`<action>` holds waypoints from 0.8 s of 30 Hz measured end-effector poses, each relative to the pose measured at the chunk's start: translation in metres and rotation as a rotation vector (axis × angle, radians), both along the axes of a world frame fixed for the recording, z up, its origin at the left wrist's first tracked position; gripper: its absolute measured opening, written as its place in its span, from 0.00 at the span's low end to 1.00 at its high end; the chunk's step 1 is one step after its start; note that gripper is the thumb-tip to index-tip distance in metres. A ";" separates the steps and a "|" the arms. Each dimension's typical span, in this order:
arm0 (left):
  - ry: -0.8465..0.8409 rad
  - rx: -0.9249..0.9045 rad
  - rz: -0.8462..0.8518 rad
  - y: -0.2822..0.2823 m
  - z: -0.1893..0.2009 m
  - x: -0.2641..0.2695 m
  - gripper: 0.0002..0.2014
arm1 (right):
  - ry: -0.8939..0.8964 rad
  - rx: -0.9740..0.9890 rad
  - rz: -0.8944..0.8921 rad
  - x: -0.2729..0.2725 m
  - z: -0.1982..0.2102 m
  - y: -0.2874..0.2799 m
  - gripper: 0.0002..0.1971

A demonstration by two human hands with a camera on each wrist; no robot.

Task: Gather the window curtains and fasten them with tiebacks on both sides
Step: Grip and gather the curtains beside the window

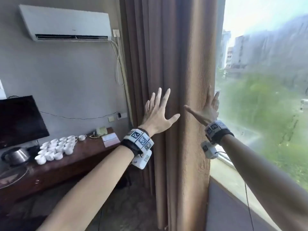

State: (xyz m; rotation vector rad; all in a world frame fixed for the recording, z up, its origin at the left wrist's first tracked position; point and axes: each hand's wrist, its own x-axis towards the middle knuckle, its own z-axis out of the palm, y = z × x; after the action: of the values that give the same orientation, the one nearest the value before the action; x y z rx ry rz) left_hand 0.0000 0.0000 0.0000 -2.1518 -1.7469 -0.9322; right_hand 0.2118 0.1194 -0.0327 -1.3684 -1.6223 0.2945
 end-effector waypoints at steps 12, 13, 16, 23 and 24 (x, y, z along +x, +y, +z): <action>-0.355 -0.105 0.088 0.181 -0.035 -0.047 0.67 | 0.059 -0.054 0.329 -0.089 -0.029 0.226 0.69; -0.388 -0.095 0.119 0.197 -0.033 -0.053 0.69 | 0.059 -0.056 0.358 -0.102 -0.028 0.243 0.68; -0.500 -0.077 0.213 0.239 -0.018 -0.070 0.75 | -0.019 -0.059 0.463 -0.144 -0.024 0.291 0.66; -0.726 -0.079 0.505 0.374 0.014 -0.128 0.90 | -0.262 0.020 0.904 -0.195 -0.005 0.297 0.36; -0.736 -0.023 0.530 0.391 0.016 -0.138 0.88 | -0.291 0.047 0.909 -0.190 -0.009 0.297 0.35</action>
State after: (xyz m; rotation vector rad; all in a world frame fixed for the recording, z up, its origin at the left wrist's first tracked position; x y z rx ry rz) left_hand -0.1384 0.3913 0.0161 -1.2718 -2.4618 -1.6464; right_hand 0.0214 0.4161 -0.0419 -0.5684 -2.4120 0.5947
